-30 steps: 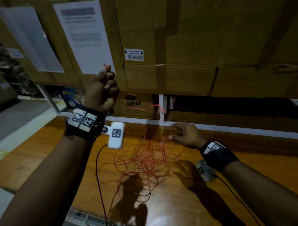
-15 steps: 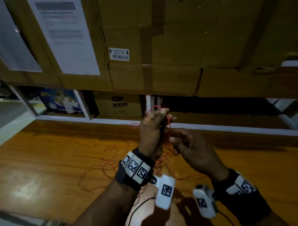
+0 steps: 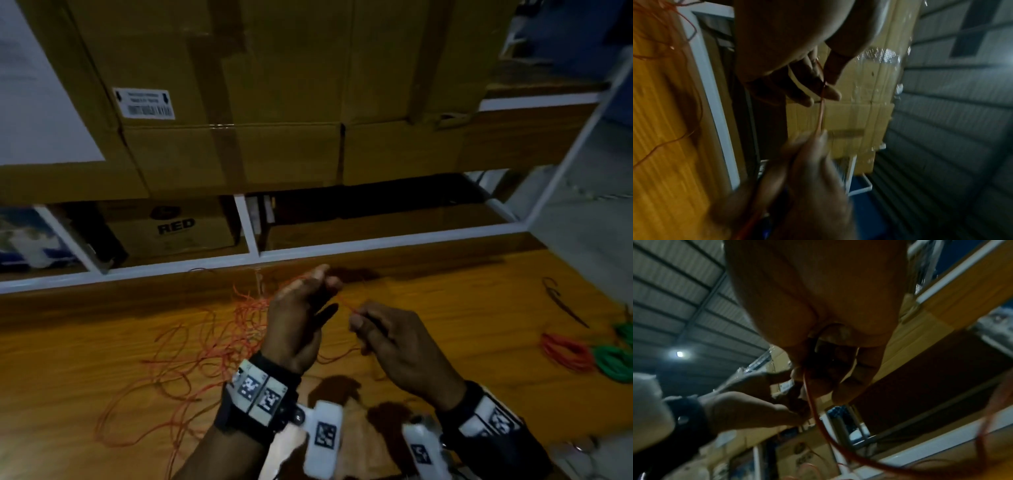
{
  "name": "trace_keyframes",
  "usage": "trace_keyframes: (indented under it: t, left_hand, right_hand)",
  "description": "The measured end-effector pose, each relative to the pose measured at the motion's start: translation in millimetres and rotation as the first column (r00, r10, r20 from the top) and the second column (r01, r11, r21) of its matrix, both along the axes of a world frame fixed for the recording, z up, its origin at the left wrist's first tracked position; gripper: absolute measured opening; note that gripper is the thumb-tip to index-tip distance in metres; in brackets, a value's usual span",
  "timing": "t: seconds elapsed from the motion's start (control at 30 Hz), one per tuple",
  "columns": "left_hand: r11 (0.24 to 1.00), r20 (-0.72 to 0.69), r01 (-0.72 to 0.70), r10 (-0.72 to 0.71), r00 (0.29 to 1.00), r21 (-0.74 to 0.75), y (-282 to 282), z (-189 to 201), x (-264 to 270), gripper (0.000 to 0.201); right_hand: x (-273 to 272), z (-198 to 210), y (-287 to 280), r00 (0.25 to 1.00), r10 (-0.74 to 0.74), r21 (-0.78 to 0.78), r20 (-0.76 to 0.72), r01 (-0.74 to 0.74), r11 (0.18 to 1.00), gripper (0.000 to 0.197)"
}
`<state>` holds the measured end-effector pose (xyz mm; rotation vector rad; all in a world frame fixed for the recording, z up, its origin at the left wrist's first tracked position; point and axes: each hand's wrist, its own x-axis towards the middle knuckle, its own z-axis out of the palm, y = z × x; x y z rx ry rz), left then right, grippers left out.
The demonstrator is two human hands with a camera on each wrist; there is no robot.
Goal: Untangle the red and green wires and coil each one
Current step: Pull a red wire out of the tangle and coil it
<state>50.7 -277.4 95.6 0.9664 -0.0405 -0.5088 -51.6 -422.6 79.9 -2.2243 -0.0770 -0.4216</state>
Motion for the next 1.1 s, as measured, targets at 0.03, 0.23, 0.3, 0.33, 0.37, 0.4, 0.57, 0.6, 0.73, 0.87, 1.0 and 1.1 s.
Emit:
trace_keyframes:
  t: [0.03, 0.23, 0.3, 0.33, 0.37, 0.4, 0.57, 0.6, 0.73, 0.87, 1.0, 1.1]
  left_hand:
    - [0.997, -0.064, -0.038, 0.034, 0.997, -0.065, 10.0, -1.0, 12.1, 0.018]
    - [0.941, -0.256, -0.337, 0.329, 0.909, 0.015, 85.0, -9.5, 79.1, 0.027]
    - [0.973, -0.206, -0.212, 0.226, 0.952, 0.089, 81.2, -16.9, 64.4, 0.029]
    - [0.981, -0.152, -0.128, 0.151, 0.977, 0.149, 73.1, -23.0, 51.2, 0.03]
    - [0.973, -0.082, -0.062, 0.082, 0.993, 0.223, 62.3, -29.3, 36.0, 0.032]
    - [0.955, -0.009, -0.01, 0.013, 1.0, 0.295, 50.5, -35.2, 18.8, 0.033]
    - [0.877, 0.336, 0.088, -0.271, 0.902, 0.472, -2.6, -66.0, -50.3, 0.031]
    - [0.864, 0.396, 0.101, -0.326, 0.859, 0.493, -8.4, -73.5, -55.9, 0.033]
    - [0.811, 0.52, 0.05, -0.419, 0.744, 0.583, 0.4, -82.0, -47.8, 0.03]
    - [0.672, 0.522, -0.062, -0.51, 0.683, 0.738, 40.2, -68.6, -33.2, 0.039]
    - [0.656, 0.753, -0.44, -0.317, 0.577, 0.613, 72.1, -32.9, -23.9, 0.028]
    - [0.735, 0.646, -0.143, -0.465, 0.605, 0.663, 70.7, -90.6, -19.7, 0.061]
  right_hand:
    - [-11.2, -7.4, -7.5, 1.0, -0.014, -0.068, -0.017, 0.013, 0.998, 0.027]
    - [-81.4, -56.2, -70.0, 0.933, -0.282, -0.14, -0.225, 0.255, 0.957, 0.051]
    - [-85.8, -61.0, -71.5, 0.867, -0.322, -0.244, -0.379, 0.242, 0.939, 0.06]
    - [-83.6, -59.9, -67.0, 0.836, -0.348, -0.305, -0.424, 0.23, 0.924, 0.057]
    - [-79.4, -56.7, -60.9, 0.82, -0.38, -0.341, -0.427, 0.243, 0.908, 0.058]
    - [-72.5, -51.6, -53.0, 0.832, -0.396, -0.326, -0.388, 0.278, 0.904, 0.062]
    - [-16.3, -15.1, 1.3, 0.928, -0.277, 0.025, -0.248, 0.292, 0.956, 0.025]
    - [-4.3, -13.2, 8.2, 0.943, -0.252, 0.038, -0.219, 0.266, 0.963, 0.026]
    - [19.3, -19.8, 22.0, 0.971, -0.156, -0.027, -0.182, 0.154, 0.988, 0.031]
    - [4.3, -20.7, 15.1, 0.973, -0.145, -0.019, -0.18, 0.144, 0.989, 0.027]
    - [-25.0, -10.6, 0.9, 0.945, -0.083, -0.021, -0.318, 0.08, 0.997, 0.025]
    - [-36.4, -4.6, -3.0, 0.937, -0.091, -0.008, -0.336, 0.093, 0.996, 0.028]
